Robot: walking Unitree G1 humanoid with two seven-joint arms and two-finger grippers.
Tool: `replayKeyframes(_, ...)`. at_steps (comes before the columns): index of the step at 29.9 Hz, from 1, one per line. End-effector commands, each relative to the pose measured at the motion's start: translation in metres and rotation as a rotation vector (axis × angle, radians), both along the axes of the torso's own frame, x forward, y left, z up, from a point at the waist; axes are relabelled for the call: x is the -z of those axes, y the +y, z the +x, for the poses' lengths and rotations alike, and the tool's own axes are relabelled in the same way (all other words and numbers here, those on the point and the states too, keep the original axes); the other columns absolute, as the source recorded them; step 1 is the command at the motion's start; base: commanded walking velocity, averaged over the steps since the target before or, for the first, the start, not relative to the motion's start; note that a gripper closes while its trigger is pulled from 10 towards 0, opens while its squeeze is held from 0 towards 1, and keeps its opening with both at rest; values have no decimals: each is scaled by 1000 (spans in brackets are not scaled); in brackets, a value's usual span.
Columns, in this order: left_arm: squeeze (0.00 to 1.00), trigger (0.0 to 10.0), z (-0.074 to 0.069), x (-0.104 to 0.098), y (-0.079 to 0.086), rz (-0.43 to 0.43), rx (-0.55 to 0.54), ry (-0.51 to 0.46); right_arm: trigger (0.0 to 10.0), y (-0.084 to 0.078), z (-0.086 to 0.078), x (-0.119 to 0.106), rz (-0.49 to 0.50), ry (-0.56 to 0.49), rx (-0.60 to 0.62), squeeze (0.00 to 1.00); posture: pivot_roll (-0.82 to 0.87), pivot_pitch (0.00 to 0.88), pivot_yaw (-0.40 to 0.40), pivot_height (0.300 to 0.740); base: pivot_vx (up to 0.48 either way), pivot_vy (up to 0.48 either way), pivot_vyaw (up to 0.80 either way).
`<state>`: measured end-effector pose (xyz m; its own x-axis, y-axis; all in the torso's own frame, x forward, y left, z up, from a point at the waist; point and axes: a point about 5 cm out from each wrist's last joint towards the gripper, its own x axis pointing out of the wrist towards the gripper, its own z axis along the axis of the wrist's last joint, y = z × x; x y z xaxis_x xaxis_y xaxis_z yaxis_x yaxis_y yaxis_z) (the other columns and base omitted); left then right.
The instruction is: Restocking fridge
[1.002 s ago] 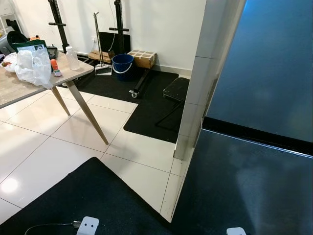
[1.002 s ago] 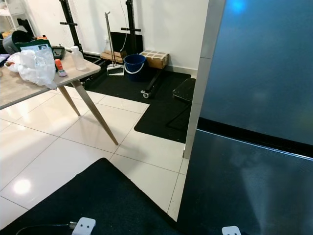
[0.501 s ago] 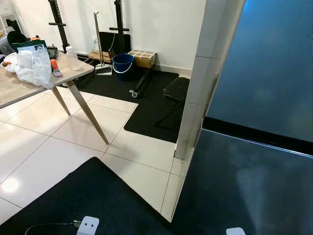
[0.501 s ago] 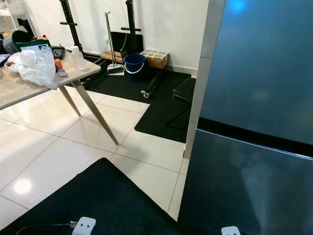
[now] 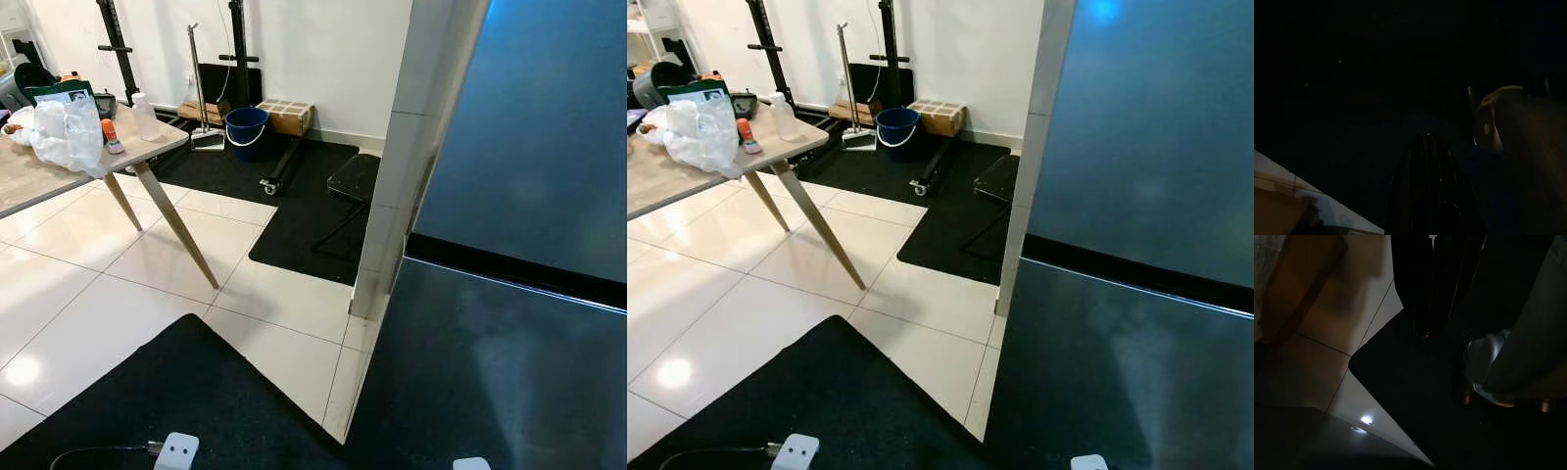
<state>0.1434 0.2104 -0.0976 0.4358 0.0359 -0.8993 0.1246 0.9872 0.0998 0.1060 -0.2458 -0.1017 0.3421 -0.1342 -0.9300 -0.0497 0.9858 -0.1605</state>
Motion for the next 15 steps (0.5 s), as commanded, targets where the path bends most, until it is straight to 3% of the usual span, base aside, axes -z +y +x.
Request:
replayKeyframes(1,0,10000,-2,1,-3,-5,9,16,10000,2,3,0,16,-9,6,0,64,0,8,740,0,0,800)
replayKeyframes(15,0,10000,-7,3,1,0,0,30,10000,5,3,0,25,-5,-1,0,65,0,5,740,0,0,800)
